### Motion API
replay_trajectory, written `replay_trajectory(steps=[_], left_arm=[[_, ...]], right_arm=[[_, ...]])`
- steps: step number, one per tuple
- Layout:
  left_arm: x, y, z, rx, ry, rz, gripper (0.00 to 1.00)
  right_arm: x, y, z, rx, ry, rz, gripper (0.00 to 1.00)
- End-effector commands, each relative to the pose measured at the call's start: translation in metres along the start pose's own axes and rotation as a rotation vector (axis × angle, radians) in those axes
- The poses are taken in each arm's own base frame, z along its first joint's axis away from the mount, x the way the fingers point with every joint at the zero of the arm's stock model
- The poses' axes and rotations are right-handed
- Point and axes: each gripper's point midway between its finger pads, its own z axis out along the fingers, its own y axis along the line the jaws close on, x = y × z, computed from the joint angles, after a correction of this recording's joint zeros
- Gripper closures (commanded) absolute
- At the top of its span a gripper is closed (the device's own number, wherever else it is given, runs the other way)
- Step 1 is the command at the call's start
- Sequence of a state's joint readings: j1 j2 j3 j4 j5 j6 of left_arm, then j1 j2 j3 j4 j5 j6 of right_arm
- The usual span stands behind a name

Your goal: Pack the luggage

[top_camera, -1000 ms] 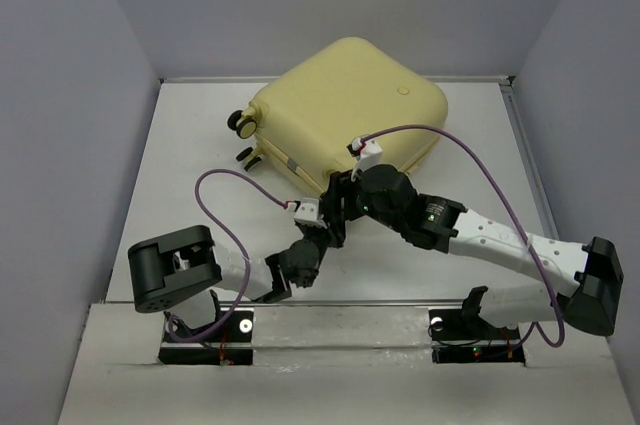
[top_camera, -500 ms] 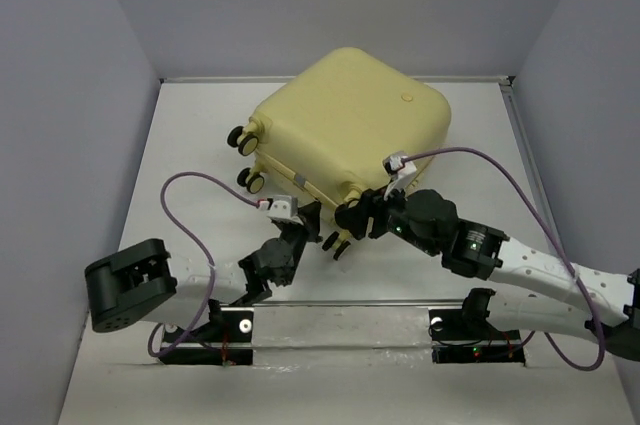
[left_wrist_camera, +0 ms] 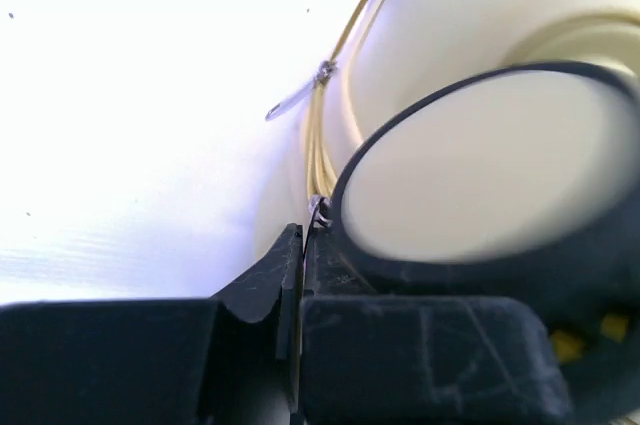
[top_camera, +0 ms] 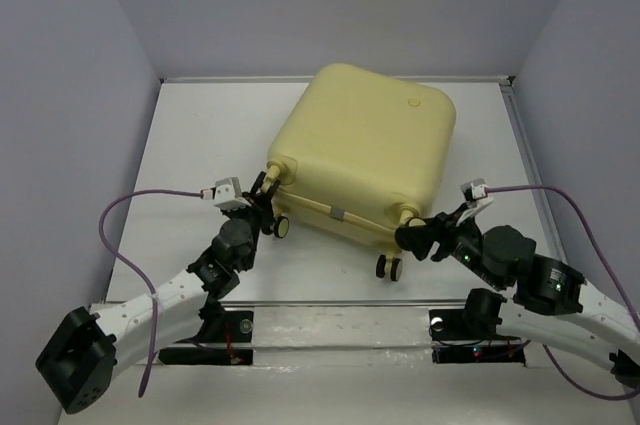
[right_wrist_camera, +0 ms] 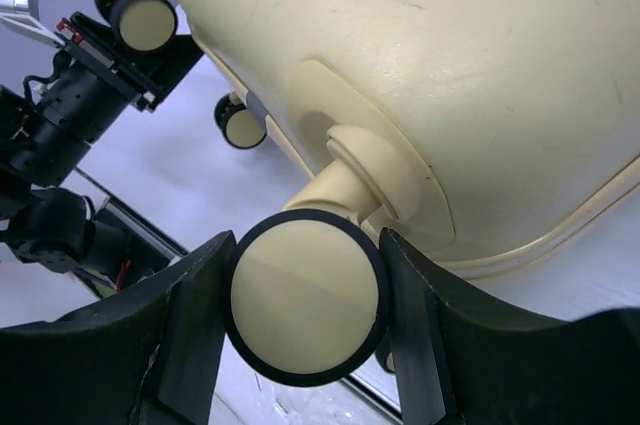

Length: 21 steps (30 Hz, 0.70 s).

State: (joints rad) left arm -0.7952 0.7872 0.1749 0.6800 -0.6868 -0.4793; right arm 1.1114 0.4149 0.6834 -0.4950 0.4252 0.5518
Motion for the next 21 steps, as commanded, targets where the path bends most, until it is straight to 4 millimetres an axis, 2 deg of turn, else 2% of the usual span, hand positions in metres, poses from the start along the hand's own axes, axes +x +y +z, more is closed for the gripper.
replay_trajectory(steps=[1,6,8,10,12,13,14,15,21], left_arm=[[-0.081,0.059,0.013,-0.32,-0.258,-0.104,0.94],[-0.075,0.075,0.011,-0.383,-0.238,-0.141,0.94],[-0.075,0.082,0.011,-0.389,-0.233,-0.144,0.94],[-0.084,0.089,0.009,-0.391,-0.253,-0.152,0.94],[-0.101,0.098,0.012,-0.387,-0.279,-0.145,0.94],[-0.102,0.092,0.017,-0.333,-0.25,-0.141,0.94],[-0.11,0.099,0.02,-0.345,-0.258,-0.142,0.94],[-0.107,0.089,0.023,-0.278,-0.228,-0.136,0.94],[-0.088,0.066,0.02,-0.122,-0.146,-0.189,0.94]], right_arm=[[-0.059,-0.008,-0.037,0.02,-0.204,0.127,0.93],[-0.033,-0.025,-0.018,0.152,-0.105,0.053,0.93],[-0.03,-0.029,-0.014,0.182,-0.094,0.039,0.93],[-0.029,-0.037,-0.012,0.223,-0.1,0.022,0.93],[-0.031,-0.045,-0.014,0.263,-0.112,0.009,0.93],[-0.032,-0.047,-0.016,0.275,-0.118,0.006,0.93],[-0.033,-0.051,-0.018,0.288,-0.128,0.005,0.93],[-0.035,-0.057,-0.02,0.321,-0.138,-0.007,0.93],[-0.039,-0.075,-0.018,0.459,-0.146,-0.072,0.93]])
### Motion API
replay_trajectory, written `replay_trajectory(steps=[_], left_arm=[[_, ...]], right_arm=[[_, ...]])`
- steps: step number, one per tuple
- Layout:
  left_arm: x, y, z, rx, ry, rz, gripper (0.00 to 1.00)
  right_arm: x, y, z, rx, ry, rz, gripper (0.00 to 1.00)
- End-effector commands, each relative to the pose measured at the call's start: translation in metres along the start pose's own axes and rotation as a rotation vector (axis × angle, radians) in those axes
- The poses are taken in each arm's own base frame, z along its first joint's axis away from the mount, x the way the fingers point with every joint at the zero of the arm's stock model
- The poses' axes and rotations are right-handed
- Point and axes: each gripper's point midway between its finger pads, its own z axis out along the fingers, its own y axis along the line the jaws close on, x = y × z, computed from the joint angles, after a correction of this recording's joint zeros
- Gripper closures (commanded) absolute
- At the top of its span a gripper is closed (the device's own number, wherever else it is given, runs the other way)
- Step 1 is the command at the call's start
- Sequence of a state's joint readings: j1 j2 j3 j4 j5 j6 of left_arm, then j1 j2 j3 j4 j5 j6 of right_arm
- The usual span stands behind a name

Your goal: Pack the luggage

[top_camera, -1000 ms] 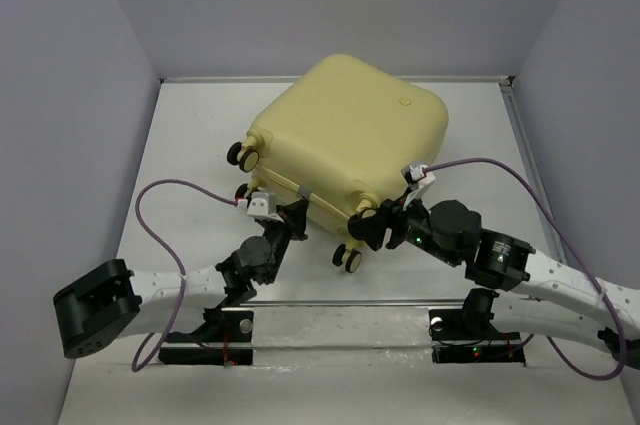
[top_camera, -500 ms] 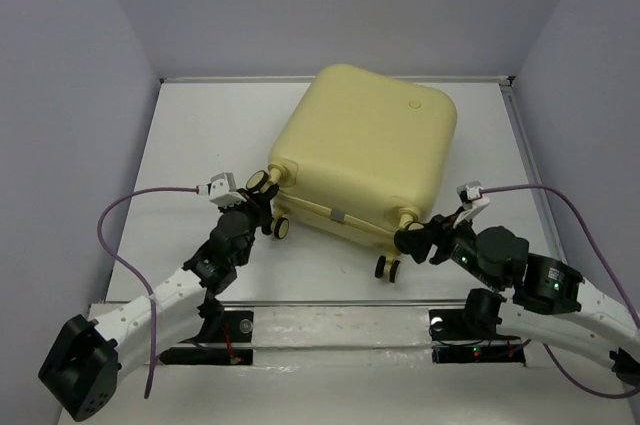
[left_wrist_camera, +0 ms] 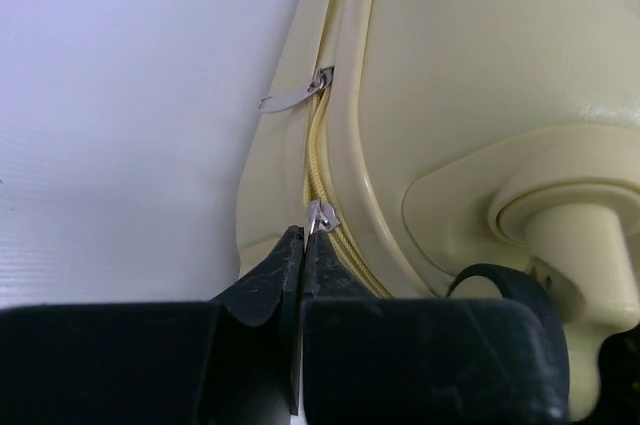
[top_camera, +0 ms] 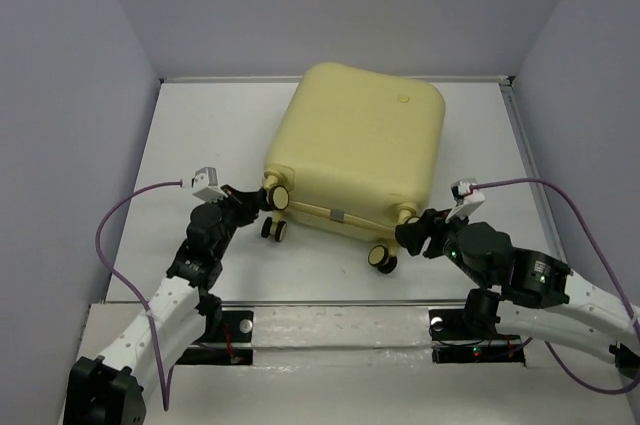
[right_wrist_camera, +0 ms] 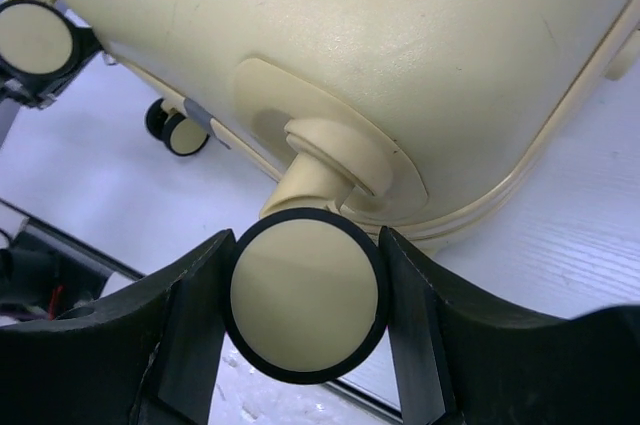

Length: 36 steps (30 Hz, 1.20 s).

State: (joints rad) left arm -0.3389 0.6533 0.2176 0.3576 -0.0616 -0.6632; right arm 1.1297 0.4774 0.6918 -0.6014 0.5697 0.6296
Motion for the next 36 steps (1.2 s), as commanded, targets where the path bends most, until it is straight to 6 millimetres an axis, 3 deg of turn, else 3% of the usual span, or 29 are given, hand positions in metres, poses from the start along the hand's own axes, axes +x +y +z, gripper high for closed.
replay_trajectory(steps=[1,3,6,7,10,12,13,15,16,17,18,19,21,24,27,29,33,36], left_arm=[[-0.086,0.016,-0.006,-0.099,-0.35,-0.012,0.94],[-0.074,0.017,-0.008,-0.069,-0.325,-0.008,0.94],[-0.067,0.007,-0.01,0.006,-0.306,0.034,0.94],[-0.062,0.005,-0.01,0.029,-0.286,0.038,0.94],[-0.057,-0.015,-0.011,0.131,-0.257,0.043,0.94],[-0.054,-0.021,-0.01,0.144,-0.244,0.043,0.94],[-0.052,-0.025,-0.009,0.162,-0.224,0.045,0.94],[-0.044,-0.037,-0.01,0.223,-0.186,0.054,0.94],[-0.041,-0.055,-0.016,0.321,-0.164,0.063,0.94],[-0.037,-0.064,-0.02,0.37,-0.146,0.067,0.94],[-0.033,-0.081,-0.028,0.448,-0.12,0.073,0.94],[-0.03,-0.088,-0.032,0.477,-0.109,0.077,0.94],[-0.022,-0.1,-0.038,0.516,-0.067,0.087,0.94],[0.008,-0.113,-0.047,0.57,0.041,0.1,0.94],[0.03,-0.121,-0.055,0.61,0.123,0.081,0.94],[0.041,-0.131,-0.063,0.65,0.163,0.069,0.94],[0.047,-0.148,-0.071,0.692,0.193,0.059,0.94],[0.049,-0.159,-0.069,0.697,0.207,0.066,0.94]], right_arm=[[-0.061,-0.054,-0.018,0.322,-0.212,-0.054,0.93],[-0.065,-0.062,-0.016,0.407,-0.223,-0.078,0.93],[-0.09,-0.07,-0.024,0.494,-0.29,-0.072,0.93],[-0.1,-0.082,-0.028,0.582,-0.327,-0.094,0.93],[-0.118,-0.097,-0.036,0.693,-0.36,-0.114,0.93],[-0.123,-0.098,-0.031,0.698,-0.359,-0.153,0.93],[-0.121,-0.088,-0.017,0.619,-0.33,-0.188,0.91],[-0.113,-0.088,0.006,0.581,-0.254,-0.219,0.74],[-0.1,-0.094,0.028,0.583,-0.16,-0.254,0.67],[-0.094,-0.099,0.038,0.59,-0.112,-0.266,0.56],[-0.083,-0.095,0.05,0.539,-0.044,-0.265,0.35],[-0.081,-0.095,0.056,0.527,-0.021,-0.254,0.28],[-0.088,-0.082,0.057,0.477,-0.039,-0.209,0.11],[-0.111,-0.057,0.042,0.366,-0.08,-0.174,0.03],[-0.124,-0.03,0.032,0.243,-0.083,-0.16,0.02],[-0.119,-0.018,0.03,0.177,-0.047,-0.156,0.01],[-0.112,-0.006,0.035,0.105,-0.017,-0.15,0.0],[-0.106,0.028,0.042,-0.041,0.009,-0.149,0.0]])
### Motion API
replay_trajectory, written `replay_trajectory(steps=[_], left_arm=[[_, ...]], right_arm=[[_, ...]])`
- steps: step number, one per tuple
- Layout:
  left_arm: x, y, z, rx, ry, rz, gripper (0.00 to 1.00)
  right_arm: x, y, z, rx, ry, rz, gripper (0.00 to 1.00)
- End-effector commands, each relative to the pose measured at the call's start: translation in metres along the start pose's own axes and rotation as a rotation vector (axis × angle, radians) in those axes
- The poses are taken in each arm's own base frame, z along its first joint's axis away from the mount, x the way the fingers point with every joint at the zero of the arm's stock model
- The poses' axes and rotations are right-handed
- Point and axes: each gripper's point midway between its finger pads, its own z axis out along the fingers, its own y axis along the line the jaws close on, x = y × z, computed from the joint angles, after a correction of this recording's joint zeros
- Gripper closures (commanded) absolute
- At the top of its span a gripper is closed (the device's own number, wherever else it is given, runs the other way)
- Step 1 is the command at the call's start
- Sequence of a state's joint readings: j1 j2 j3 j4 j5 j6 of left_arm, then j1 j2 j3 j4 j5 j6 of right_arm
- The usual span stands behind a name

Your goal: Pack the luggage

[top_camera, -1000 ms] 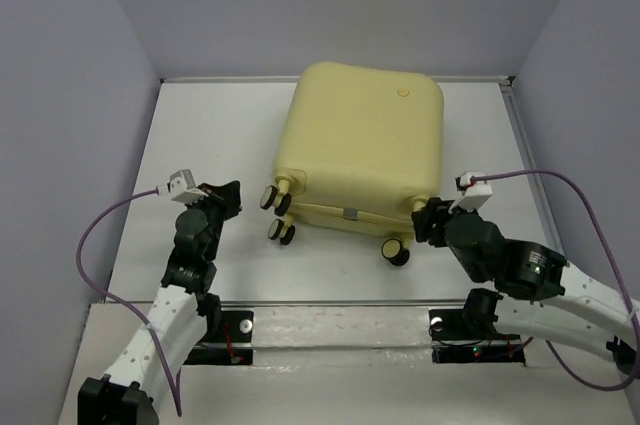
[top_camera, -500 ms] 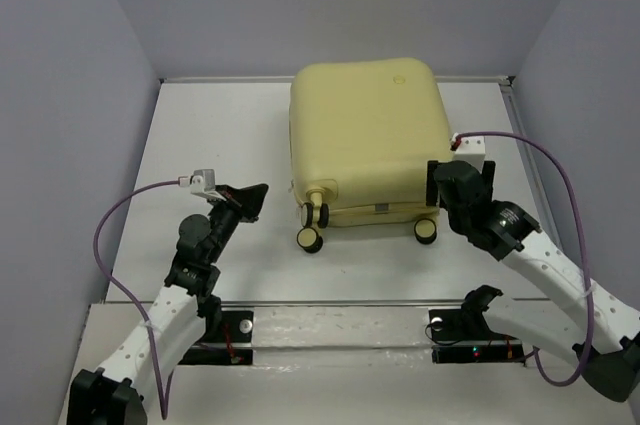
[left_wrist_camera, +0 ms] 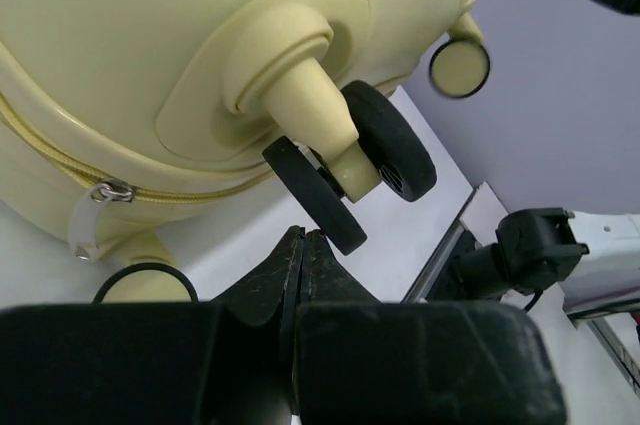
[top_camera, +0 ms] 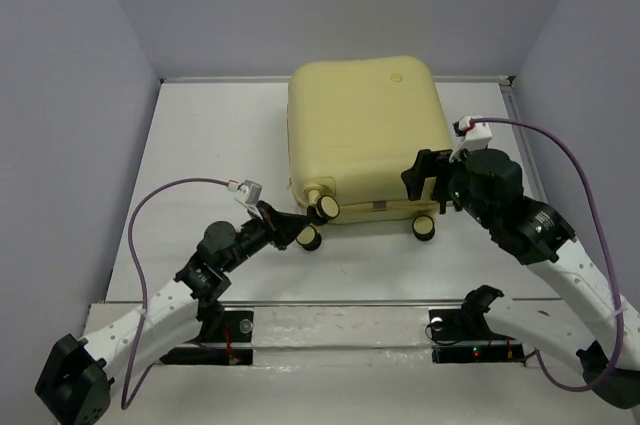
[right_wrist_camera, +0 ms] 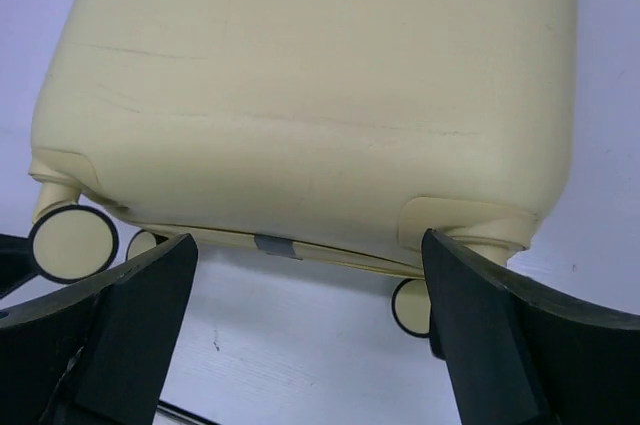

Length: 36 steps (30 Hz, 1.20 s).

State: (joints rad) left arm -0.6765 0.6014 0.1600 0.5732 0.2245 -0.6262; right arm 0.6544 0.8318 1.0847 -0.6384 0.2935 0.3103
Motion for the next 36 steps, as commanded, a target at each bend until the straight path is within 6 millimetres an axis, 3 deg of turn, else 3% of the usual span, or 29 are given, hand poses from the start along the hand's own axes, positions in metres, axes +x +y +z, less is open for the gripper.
replay_trajectory(steps=[1,2,4,5,7,9,18,21,26,28,30,31,34,36], left_arm=[[-0.028,-0.037,0.014,0.089,-0.056,0.014,0.94],[-0.028,-0.039,0.017,0.094,-0.055,0.014,0.94],[-0.03,-0.044,0.024,0.102,-0.05,0.011,0.94],[-0.033,-0.049,0.027,0.114,-0.06,0.013,0.94],[-0.034,-0.052,0.033,0.114,-0.055,0.017,0.94],[-0.034,-0.052,0.034,0.108,-0.055,0.015,0.94],[-0.035,-0.041,0.021,0.065,-0.093,0.016,0.94],[-0.033,-0.039,0.02,0.061,-0.085,0.017,0.94],[-0.026,-0.023,0.017,-0.006,-0.074,0.024,0.94],[-0.027,-0.022,0.015,-0.009,-0.085,0.024,0.94],[-0.027,-0.023,0.014,-0.004,-0.084,0.026,0.94],[-0.029,-0.024,0.014,-0.004,-0.09,0.031,0.94],[-0.038,-0.008,0.011,-0.106,-0.116,0.053,0.94],[-0.037,0.01,0.005,-0.207,-0.107,0.074,0.82]], right_arm=[[0.001,0.067,0.0,-0.286,0.03,0.012,0.0],[0.018,0.096,-0.002,-0.37,0.072,-0.02,0.0],[0.03,0.127,0.003,-0.415,0.079,-0.046,0.0],[0.053,0.151,0.009,-0.448,0.139,-0.089,0.0],[0.059,0.173,0.019,-0.45,0.135,-0.112,0.0],[0.079,0.193,0.031,-0.459,0.18,-0.157,0.0],[0.083,0.21,0.069,-0.381,0.176,-0.154,0.0],[0.083,0.222,0.073,-0.401,0.162,-0.145,0.01],[0.062,0.218,0.071,-0.371,0.1,-0.148,0.01],[0.062,0.215,0.072,-0.357,0.106,-0.171,0.05],[0.063,0.215,0.075,-0.343,0.111,-0.179,0.16],[0.066,0.213,0.078,-0.331,0.116,-0.18,0.38],[0.068,0.205,0.085,-0.275,0.105,-0.187,0.7],[0.07,0.199,0.086,-0.249,0.1,-0.19,0.9]])
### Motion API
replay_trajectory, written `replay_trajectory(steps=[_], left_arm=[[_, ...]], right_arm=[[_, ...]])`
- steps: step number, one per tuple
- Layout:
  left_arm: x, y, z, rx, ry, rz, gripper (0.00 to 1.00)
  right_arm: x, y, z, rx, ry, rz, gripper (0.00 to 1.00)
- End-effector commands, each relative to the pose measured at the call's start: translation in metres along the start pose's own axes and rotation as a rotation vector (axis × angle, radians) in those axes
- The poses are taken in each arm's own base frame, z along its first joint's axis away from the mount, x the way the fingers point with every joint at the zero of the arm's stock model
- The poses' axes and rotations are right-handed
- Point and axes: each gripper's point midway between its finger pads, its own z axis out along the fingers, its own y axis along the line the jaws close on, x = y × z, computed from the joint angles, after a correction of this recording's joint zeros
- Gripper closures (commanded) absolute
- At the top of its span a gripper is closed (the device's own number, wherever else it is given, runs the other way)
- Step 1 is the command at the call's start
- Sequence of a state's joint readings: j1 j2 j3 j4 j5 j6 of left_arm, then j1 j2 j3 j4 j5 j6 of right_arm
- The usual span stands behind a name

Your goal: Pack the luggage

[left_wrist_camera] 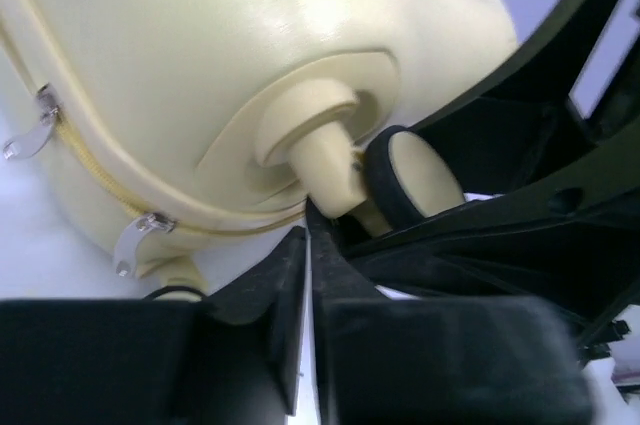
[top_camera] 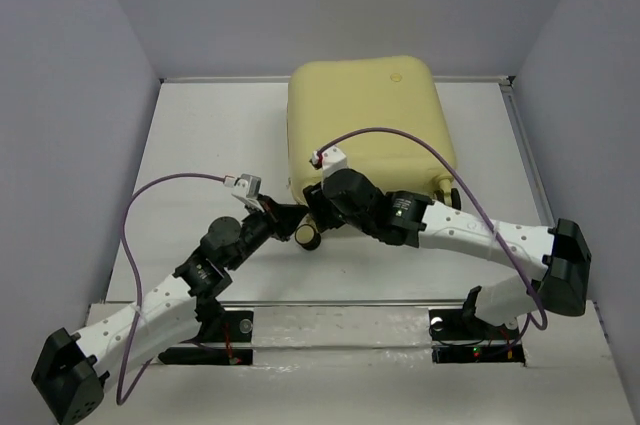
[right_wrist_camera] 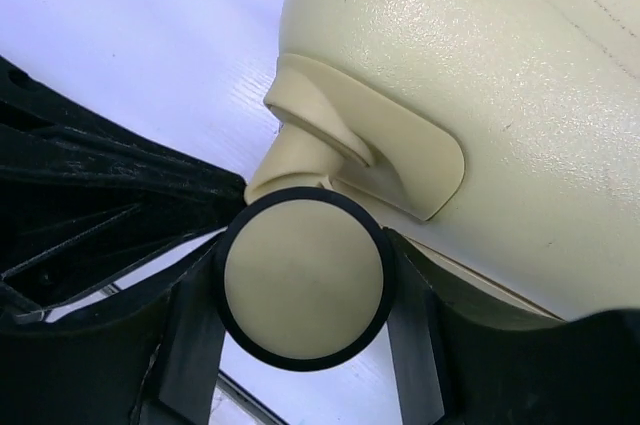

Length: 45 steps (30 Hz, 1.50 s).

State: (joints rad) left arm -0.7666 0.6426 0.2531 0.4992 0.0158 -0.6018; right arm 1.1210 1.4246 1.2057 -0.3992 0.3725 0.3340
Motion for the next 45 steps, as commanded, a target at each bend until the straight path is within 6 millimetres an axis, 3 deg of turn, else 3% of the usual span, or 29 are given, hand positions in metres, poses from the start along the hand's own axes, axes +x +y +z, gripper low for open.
replay_trajectory(steps=[1,3,5,9,11,16,25,28,31,32,34,36,37,39,41,42,43,45], left_arm=[[-0.017,0.022,-0.006,-0.152,-0.05,0.06,0.76],[-0.009,0.045,-0.009,-0.26,-0.021,0.088,0.59],[-0.001,0.056,-0.01,-0.303,0.012,0.107,0.52],[0.022,0.06,-0.002,-0.276,0.096,0.141,0.49],[0.028,0.046,0.006,-0.188,0.118,0.153,0.46],[0.031,0.032,0.021,-0.109,0.152,0.203,0.41],[0.048,0.001,0.036,0.095,0.233,0.255,0.39],[0.054,0.002,0.038,0.099,0.254,0.252,0.39],[0.057,0.007,0.044,0.076,0.269,0.253,0.43],[0.057,0.009,0.047,0.062,0.268,0.254,0.56],[0.053,0.019,0.051,0.006,0.249,0.26,0.66],[0.049,0.022,0.053,-0.019,0.231,0.264,0.89],[0.044,0.027,0.054,-0.053,0.211,0.267,0.94],[0.034,0.032,0.052,-0.104,0.173,0.262,0.94],[0.022,0.054,0.045,-0.241,0.126,0.27,0.94],[0.005,0.063,0.041,-0.322,0.066,0.268,0.94],[0.009,0.068,0.037,-0.341,0.091,0.272,0.94],[-0.003,0.09,0.023,-0.491,0.064,0.299,0.94]], right_arm=[[-0.044,0.002,-0.003,0.032,-0.157,0.058,0.92],[-0.048,-0.005,-0.013,0.05,-0.182,0.067,0.93],[-0.048,-0.013,-0.025,0.055,-0.202,0.063,0.93],[-0.039,-0.026,-0.048,0.049,-0.209,0.065,0.93],[-0.032,-0.027,-0.054,0.03,-0.203,0.066,0.93],[-0.027,-0.037,-0.065,0.033,-0.202,0.076,0.93],[-0.025,-0.034,-0.062,0.025,-0.194,0.072,0.93],[-0.025,-0.033,-0.062,0.02,-0.194,0.073,0.93],[-0.027,-0.031,-0.063,0.005,-0.199,0.076,0.93],[-0.028,-0.029,-0.064,-0.004,-0.202,0.078,0.93],[-0.029,-0.028,-0.067,-0.016,-0.208,0.079,0.93],[-0.028,-0.027,-0.067,-0.027,-0.206,0.079,0.93],[-0.027,-0.027,-0.068,-0.029,-0.208,0.081,0.93],[-0.022,-0.029,-0.068,-0.027,-0.2,0.081,0.93],[-0.019,-0.029,-0.069,-0.032,-0.199,0.088,0.93],[-0.011,-0.032,-0.067,-0.027,-0.184,0.083,0.93],[-0.012,-0.031,-0.068,-0.03,-0.188,0.086,0.93],[-0.001,-0.033,-0.068,-0.033,-0.17,0.085,0.93]])
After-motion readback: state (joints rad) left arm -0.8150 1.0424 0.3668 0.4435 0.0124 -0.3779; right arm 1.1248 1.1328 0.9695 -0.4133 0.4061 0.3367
